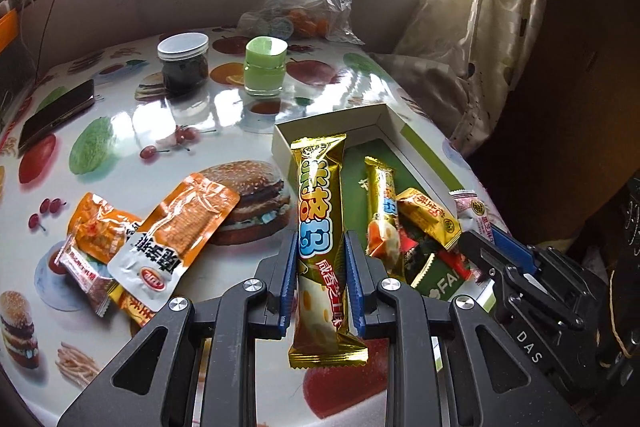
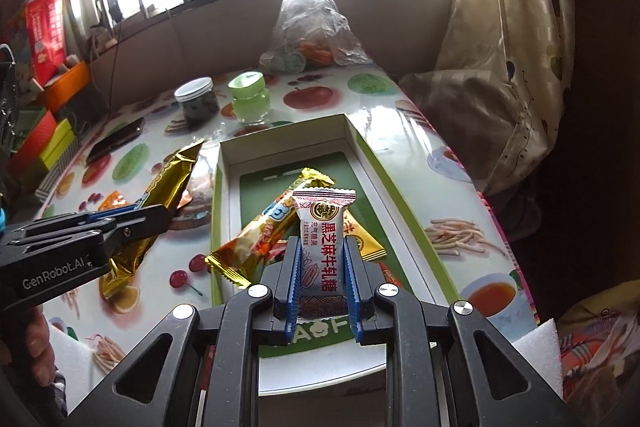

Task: Organize snacks
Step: 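Carry the gold bar and white-red packet over the green gift box, then open the left gripper to drop the gold bar into the box while the right gripper releases its packet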

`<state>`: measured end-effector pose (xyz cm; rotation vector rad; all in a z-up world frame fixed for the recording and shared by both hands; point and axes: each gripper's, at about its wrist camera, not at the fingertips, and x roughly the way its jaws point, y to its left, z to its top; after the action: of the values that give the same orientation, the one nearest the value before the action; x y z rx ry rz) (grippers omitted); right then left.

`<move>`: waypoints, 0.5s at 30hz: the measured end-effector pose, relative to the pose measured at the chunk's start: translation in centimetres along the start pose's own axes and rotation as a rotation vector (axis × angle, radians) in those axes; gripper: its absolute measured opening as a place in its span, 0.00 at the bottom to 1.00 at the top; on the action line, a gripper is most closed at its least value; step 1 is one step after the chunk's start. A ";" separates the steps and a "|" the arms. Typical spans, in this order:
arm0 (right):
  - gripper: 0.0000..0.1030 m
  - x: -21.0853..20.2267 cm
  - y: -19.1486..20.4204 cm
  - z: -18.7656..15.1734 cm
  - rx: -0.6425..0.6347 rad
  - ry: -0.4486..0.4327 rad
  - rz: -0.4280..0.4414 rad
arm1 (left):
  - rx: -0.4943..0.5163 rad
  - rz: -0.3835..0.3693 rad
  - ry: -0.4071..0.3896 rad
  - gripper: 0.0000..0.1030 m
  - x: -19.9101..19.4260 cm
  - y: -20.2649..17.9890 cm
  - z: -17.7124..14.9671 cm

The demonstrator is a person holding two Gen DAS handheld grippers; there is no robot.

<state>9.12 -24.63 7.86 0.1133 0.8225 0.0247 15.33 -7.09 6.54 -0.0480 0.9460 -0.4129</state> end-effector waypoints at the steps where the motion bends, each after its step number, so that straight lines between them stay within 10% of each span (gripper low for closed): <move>1: 0.18 0.2 -0.3 0.0 0.004 0.006 -0.004 | 0.003 -0.002 0.004 0.23 0.3 -0.2 0.1; 15: 0.19 1.5 -1.5 -0.8 0.005 0.042 -0.029 | 0.037 -0.035 0.069 0.23 3.3 -2.7 0.3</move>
<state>9.49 -25.93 6.10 0.1065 0.8664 -0.0020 16.40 -10.82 4.77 -0.0167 1.0064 -0.4668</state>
